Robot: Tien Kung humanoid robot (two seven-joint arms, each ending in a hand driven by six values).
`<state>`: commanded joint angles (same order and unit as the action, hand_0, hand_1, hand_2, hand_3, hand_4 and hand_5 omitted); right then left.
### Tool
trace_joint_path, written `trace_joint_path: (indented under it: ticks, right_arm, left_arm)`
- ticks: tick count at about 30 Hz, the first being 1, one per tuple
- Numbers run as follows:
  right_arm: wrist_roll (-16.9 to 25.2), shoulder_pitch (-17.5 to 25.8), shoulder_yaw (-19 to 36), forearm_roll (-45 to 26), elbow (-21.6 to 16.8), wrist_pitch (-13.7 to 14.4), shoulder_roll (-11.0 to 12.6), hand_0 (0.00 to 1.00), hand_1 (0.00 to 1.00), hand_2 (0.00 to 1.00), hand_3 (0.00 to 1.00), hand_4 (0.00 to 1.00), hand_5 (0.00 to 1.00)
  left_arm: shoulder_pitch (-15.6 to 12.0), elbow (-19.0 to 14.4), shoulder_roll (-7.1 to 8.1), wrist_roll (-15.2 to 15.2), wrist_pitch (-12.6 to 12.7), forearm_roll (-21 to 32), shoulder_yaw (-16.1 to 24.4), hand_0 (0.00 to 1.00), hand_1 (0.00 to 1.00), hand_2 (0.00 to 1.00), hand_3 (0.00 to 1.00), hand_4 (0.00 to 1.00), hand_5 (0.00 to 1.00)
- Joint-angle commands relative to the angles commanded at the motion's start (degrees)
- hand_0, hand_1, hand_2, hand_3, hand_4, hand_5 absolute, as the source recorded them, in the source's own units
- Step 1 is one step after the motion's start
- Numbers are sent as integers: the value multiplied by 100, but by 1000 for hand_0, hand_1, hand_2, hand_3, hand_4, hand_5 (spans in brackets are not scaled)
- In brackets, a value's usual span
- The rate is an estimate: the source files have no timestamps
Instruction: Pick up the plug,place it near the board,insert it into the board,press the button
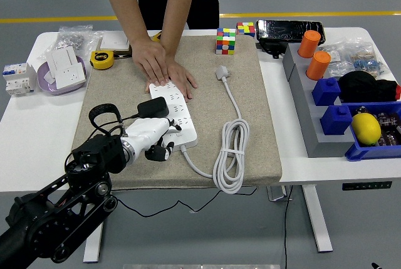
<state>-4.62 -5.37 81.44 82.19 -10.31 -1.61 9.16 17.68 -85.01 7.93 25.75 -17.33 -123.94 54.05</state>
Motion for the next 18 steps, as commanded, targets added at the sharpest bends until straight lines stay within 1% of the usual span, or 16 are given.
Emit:
trace_joint_path:
  ticks: [4,5,16,17,18]
  right_arm:
    - [2,0,6,4,0,0,-4,826,762,758,793,998,918]
    - [4,-2,3,1,0,0,-5,826,762,759,792,998,919]
    - [4,-12,8,3,0,2,-9,827,762,759,793,998,919]
    - [3,-12,10,5,0,1,-8,826,762,759,792,998,918]
    - [3,-12,14,5,0,2,-8,826,762,759,792,998,918]
  left_arm:
    - [-1,-13,14,-2,-26,13,8,168,45,139,794,430,78]
    - [1,-11,14,-4,-32,19,6,168,43,138,773,427,78]
    - [18,78,6,-4,-80,56,-62,168,44,139,769,422,82]
    - [21,83,6,-3,-87,55,-67,167,43,138,745,424,80]
    - [23,88,7,3,-109,55,-72,167,43,138,745,424,80]
